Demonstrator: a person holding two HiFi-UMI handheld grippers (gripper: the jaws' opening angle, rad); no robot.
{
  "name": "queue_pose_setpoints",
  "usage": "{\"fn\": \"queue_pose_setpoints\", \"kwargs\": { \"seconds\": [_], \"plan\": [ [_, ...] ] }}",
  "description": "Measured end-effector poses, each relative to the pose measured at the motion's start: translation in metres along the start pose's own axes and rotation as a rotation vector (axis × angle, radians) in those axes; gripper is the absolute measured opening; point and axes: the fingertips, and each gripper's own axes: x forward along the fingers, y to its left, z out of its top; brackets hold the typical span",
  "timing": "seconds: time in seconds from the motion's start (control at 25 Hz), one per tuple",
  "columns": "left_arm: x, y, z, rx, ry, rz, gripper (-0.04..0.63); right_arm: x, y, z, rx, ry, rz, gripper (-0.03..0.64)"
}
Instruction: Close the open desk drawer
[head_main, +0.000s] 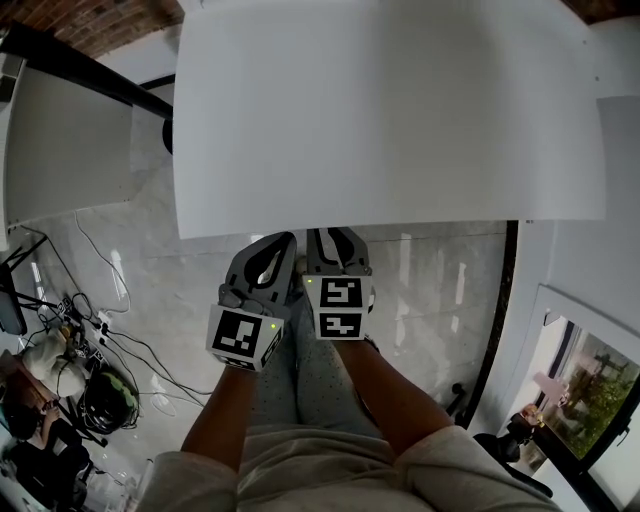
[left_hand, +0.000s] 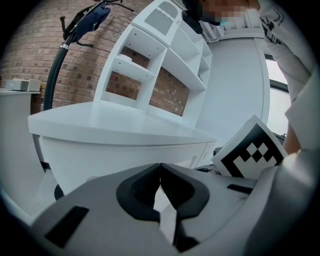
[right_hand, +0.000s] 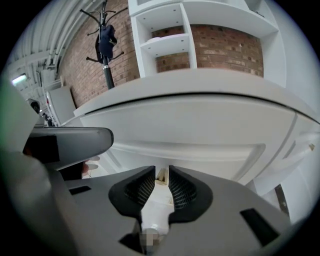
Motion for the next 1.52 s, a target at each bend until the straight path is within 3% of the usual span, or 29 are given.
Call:
{"fn": "queue_pose_setpoints", "kwargs": {
  "seconds": [0.32, 0.76, 1.12, 1.52],
  "plan": [
    [-0.027, -0.028, 0.029, 0.026, -0.036, 0.012, 0.017, -0.052, -0.006, 0.025, -0.008, -0.092, 0.02, 0.039],
    [-0.065, -0.08, 0.078, 0.047, -0.13, 0.004, 0.017, -0.151, -0.006, 0.079, -0.051, -0.295, 0.077, 0.029],
    [-0.145, -0.113, 0.122, 0.079, -0.226, -0.02, 0.017, -0.252, 0.041, 0.103, -0.117, -0.446, 0.081, 0.029],
    [-0.28, -0.167, 0.15, 0.114, -0.333, -0.072, 0.017, -0.383, 0.126, 0.103, -0.189, -0.599, 0.06, 0.029]
  ]
}}
